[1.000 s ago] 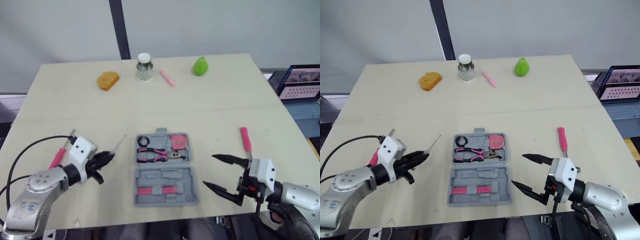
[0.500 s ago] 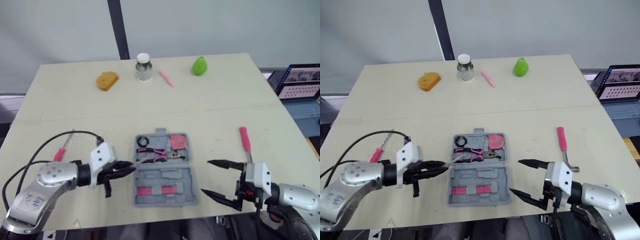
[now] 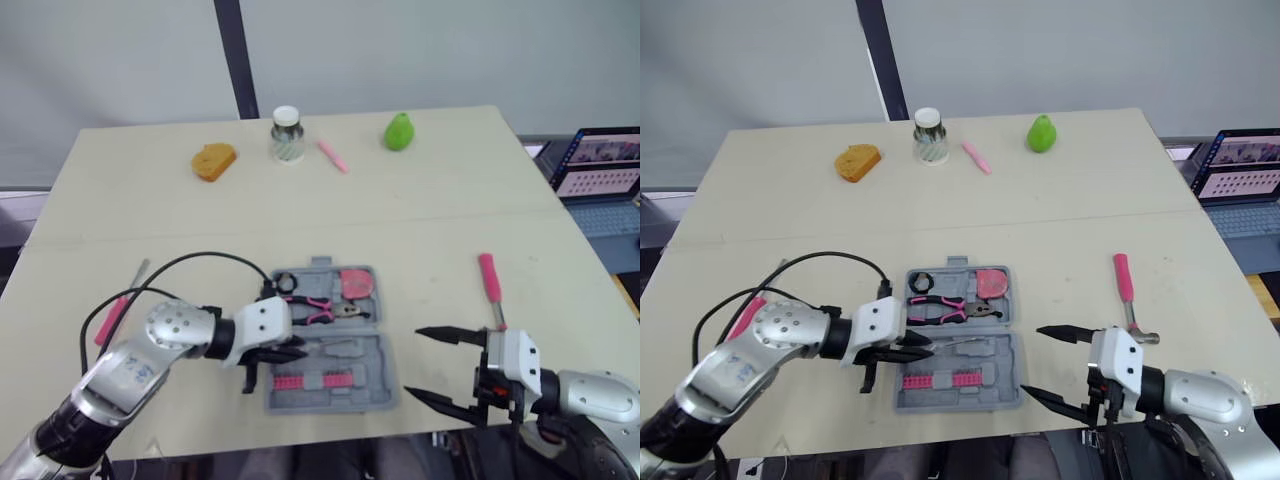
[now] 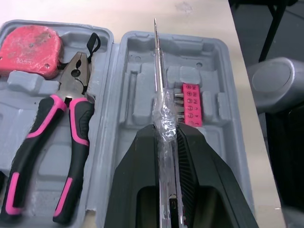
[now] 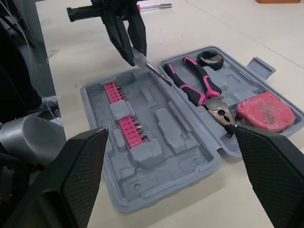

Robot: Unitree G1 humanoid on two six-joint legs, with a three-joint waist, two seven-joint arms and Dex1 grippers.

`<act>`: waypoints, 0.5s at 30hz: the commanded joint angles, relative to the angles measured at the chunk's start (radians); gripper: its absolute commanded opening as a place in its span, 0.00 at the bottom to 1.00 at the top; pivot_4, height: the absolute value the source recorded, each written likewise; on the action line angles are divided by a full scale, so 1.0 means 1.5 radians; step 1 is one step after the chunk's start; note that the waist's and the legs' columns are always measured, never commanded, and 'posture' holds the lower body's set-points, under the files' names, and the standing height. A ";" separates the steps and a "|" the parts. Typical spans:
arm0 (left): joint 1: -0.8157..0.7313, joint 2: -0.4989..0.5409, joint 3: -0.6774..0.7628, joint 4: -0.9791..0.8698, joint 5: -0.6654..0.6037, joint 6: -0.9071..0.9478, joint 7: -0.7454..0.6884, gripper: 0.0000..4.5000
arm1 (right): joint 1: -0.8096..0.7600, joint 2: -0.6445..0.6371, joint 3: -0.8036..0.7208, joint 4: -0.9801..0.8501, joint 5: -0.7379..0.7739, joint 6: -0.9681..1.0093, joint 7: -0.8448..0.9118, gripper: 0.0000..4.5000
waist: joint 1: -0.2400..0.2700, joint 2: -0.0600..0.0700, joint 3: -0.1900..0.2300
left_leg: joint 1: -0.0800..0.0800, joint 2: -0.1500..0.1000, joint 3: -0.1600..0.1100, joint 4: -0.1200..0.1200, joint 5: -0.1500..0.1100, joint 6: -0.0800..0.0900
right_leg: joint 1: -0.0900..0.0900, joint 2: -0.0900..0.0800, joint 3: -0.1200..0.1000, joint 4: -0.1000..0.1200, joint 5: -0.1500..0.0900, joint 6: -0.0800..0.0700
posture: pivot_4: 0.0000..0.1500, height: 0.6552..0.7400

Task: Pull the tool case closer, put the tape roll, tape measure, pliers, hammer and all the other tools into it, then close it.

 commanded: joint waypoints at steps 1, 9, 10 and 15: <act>-0.025 -0.006 -0.026 0.008 0.020 0.012 -0.011 0.01 | 0.007 -0.010 -0.004 -0.030 0.001 0.008 -0.003 1.00 | 0.000 0.000 0.000 | 0.000 0.000 0.000 0.000 0.000 0.000 | 0.000 0.000 0.000 0.000 0.000 0.000 | 1.00 0.99; -0.072 -0.033 -0.075 0.043 0.065 0.026 -0.011 0.01 | 0.027 -0.015 -0.020 -0.040 0.006 0.017 0.001 1.00 | 0.000 0.000 0.000 | 0.000 0.000 0.000 0.001 0.000 0.000 | 0.000 0.000 -0.001 0.001 0.000 0.000 | 1.00 0.99; -0.074 -0.034 -0.077 0.045 0.069 0.026 -0.012 0.01 | 0.030 -0.014 -0.021 -0.040 0.005 0.015 0.002 1.00 | 0.000 0.000 0.000 | 0.000 0.000 0.000 0.001 0.000 0.000 | 0.000 0.000 -0.002 0.001 0.000 0.000 | 1.00 0.99; -0.097 -0.055 -0.100 0.081 0.103 0.025 -0.008 0.01 | 0.049 -0.005 -0.027 -0.029 0.000 -0.009 0.005 1.00 | 0.001 0.000 0.000 | 0.000 0.000 0.000 0.001 0.000 0.000 | 0.000 0.000 -0.002 0.001 0.000 0.000 | 1.00 0.99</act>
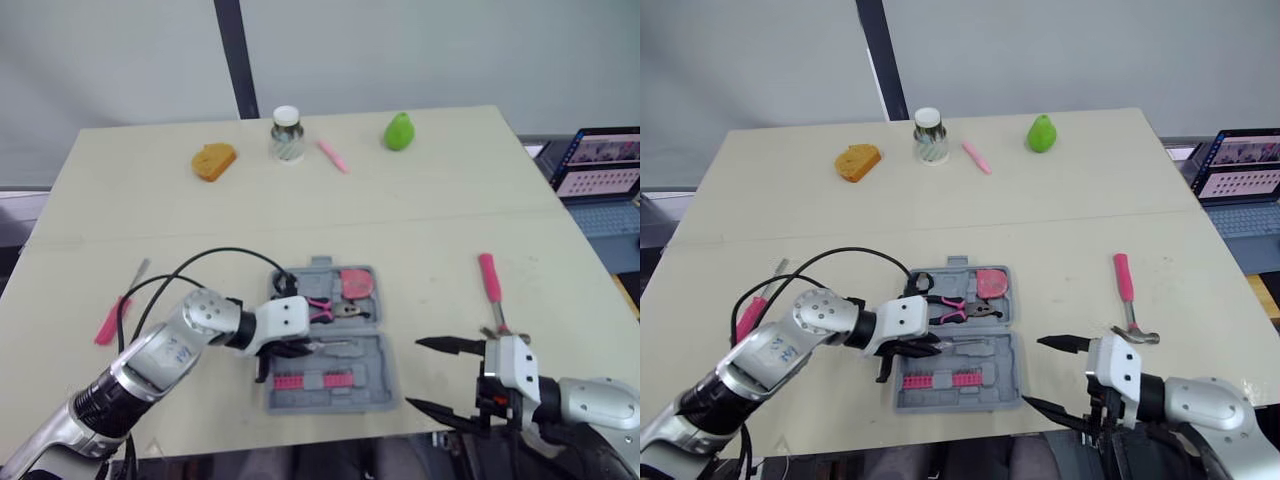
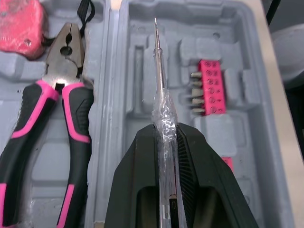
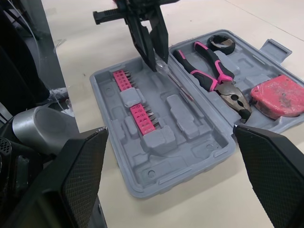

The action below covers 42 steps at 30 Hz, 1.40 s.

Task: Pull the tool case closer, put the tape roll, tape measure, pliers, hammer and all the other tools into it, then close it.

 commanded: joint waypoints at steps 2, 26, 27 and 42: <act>-0.020 -0.017 -0.011 0.018 0.027 -0.005 0.001 0.01 | 0.015 0.004 -0.024 -0.010 0.007 -0.022 0.004 1.00 | 0.000 0.000 0.000 | 0.000 0.000 0.000 0.000 0.000 0.000 | 0.000 0.000 0.000 0.000 0.000 0.000 | 1.00 0.99; -0.032 -0.038 -0.028 0.064 0.085 -0.035 -0.031 0.01 | 0.065 0.016 -0.036 -0.017 0.001 -0.047 -0.014 1.00 | 0.000 0.000 0.000 | 0.000 0.000 0.000 0.001 0.000 0.000 | 0.000 0.000 0.000 0.001 0.000 0.000 | 1.00 0.99; -0.034 -0.037 -0.028 0.065 0.087 -0.037 -0.033 0.01 | 0.063 0.016 -0.035 -0.017 0.002 -0.046 -0.015 1.00 | 0.000 0.000 0.000 | 0.000 0.000 0.000 0.001 0.000 0.000 | 0.000 0.000 0.000 0.001 0.000 0.000 | 1.00 0.99; -0.098 -0.035 -0.061 0.048 0.135 -0.001 -0.080 0.01 | 0.063 0.018 -0.032 -0.020 0.001 -0.040 -0.022 1.00 | 0.000 0.000 0.000 | 0.000 0.000 0.000 0.002 0.000 0.000 | 0.000 0.000 0.000 0.002 0.000 0.000 | 1.00 0.99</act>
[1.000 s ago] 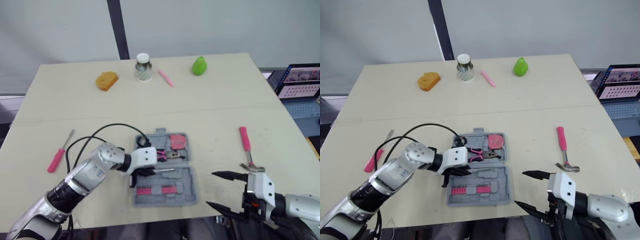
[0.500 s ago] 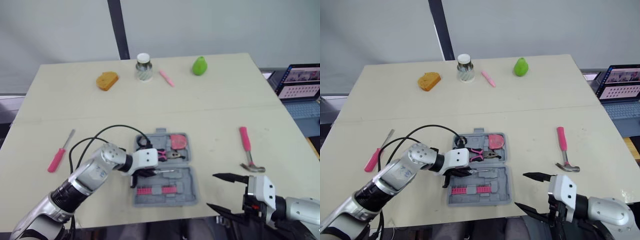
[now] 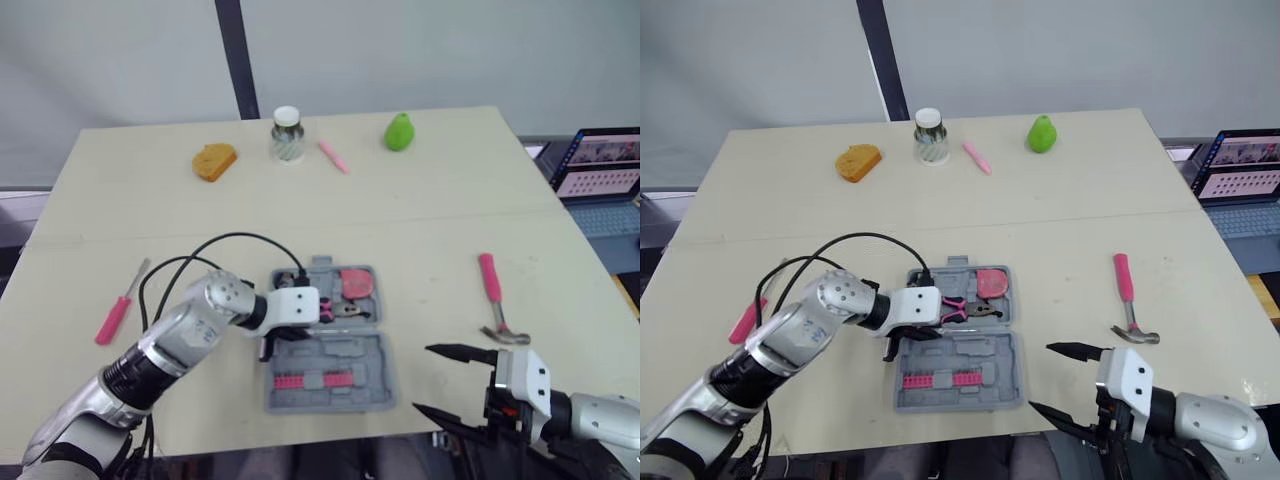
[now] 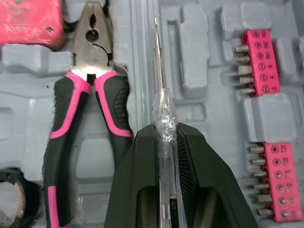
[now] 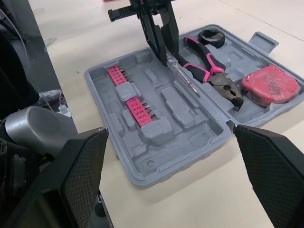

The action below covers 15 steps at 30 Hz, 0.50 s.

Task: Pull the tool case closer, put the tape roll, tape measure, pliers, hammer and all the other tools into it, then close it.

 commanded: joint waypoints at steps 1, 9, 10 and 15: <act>-0.012 0.000 -0.007 -0.021 0.010 0.008 -0.012 0.01 | 0.003 0.004 -0.009 -0.019 0.004 -0.003 -0.005 1.00 | 0.000 0.000 0.000 | 0.000 0.000 0.000 0.000 0.000 0.000 | 0.000 0.000 0.000 0.000 0.000 0.000 | 1.00 0.99; -0.026 -0.018 -0.023 -0.006 0.024 0.021 -0.012 0.01 | 0.003 0.005 -0.008 -0.019 0.003 -0.003 -0.007 1.00 | 0.001 0.000 0.000 | 0.000 0.000 0.000 0.001 0.000 0.000 | 0.000 0.000 0.000 0.001 0.000 0.000 | 1.00 0.99; -0.028 -0.021 -0.025 -0.002 0.026 0.020 -0.012 0.01 | 0.003 0.005 -0.008 -0.019 0.003 -0.003 -0.007 1.00 | 0.001 0.000 0.000 | 0.000 0.000 0.000 0.001 0.000 0.000 | 0.000 0.000 0.000 0.001 0.000 0.000 | 1.00 0.99; -0.033 -0.031 -0.032 0.008 0.034 0.018 -0.014 0.01 | 0.005 0.005 -0.007 -0.020 0.002 -0.005 -0.008 1.00 | 0.000 0.000 0.000 | 0.000 0.000 0.000 0.001 0.000 0.000 | 0.000 0.000 0.000 0.001 0.000 0.000 | 1.00 0.99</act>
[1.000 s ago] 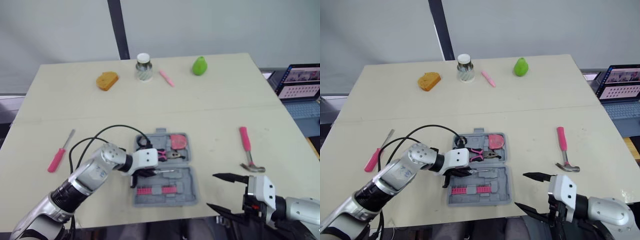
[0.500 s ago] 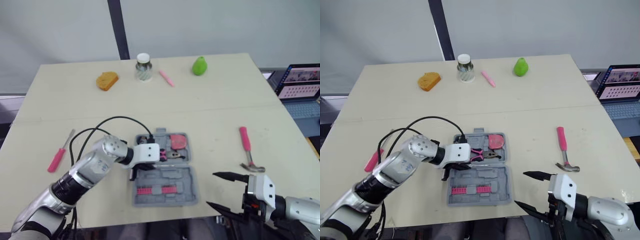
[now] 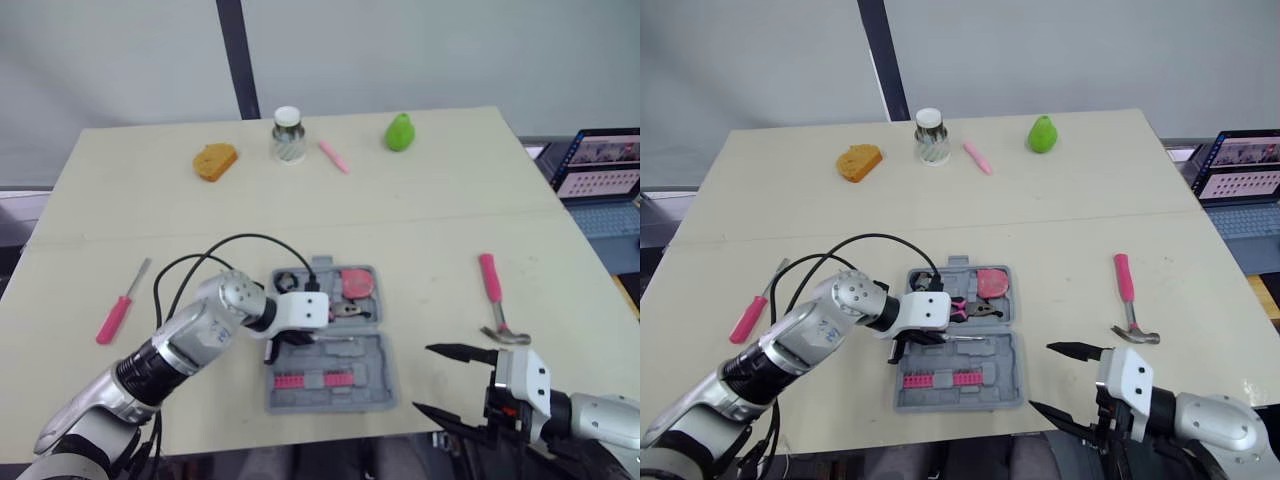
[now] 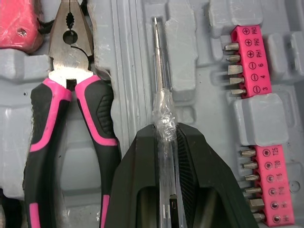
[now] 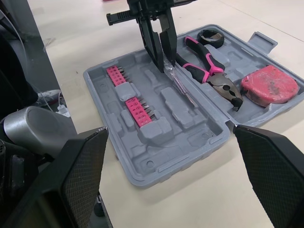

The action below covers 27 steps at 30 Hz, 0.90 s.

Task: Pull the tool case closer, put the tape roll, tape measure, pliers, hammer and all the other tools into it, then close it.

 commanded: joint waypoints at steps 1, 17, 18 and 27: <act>-0.008 -0.004 -0.007 0.000 0.010 -0.003 -0.004 0.01 | 0.006 0.005 -0.008 -0.020 0.002 -0.005 -0.004 1.00 | 0.000 0.000 0.000 | 0.000 0.000 0.000 0.000 0.000 0.000 | 0.000 0.000 0.000 0.000 0.000 0.000 | 1.00 0.99; -0.002 0.001 -0.013 -0.009 0.009 0.022 -0.013 0.01 | 0.007 0.009 -0.010 -0.022 0.003 -0.003 -0.007 1.00 | 0.000 0.000 0.000 | 0.000 0.000 0.000 0.000 0.000 0.000 | 0.000 0.000 0.000 0.000 0.000 0.000 | 1.00 0.99; -0.001 0.002 -0.013 -0.011 0.009 0.022 -0.013 0.01 | 0.008 0.009 -0.010 -0.023 0.003 -0.003 -0.007 1.00 | 0.000 0.000 0.000 | 0.000 0.000 0.000 0.000 0.000 0.000 | 0.000 0.000 0.000 0.000 0.000 0.000 | 1.00 0.99; 0.002 0.000 -0.010 -0.016 0.003 0.036 -0.009 0.01 | 0.010 0.009 -0.011 -0.024 0.004 -0.003 -0.008 1.00 | 0.000 0.000 0.000 | 0.000 0.000 0.000 0.001 0.000 0.000 | 0.000 0.000 0.000 0.000 0.000 0.000 | 1.00 0.99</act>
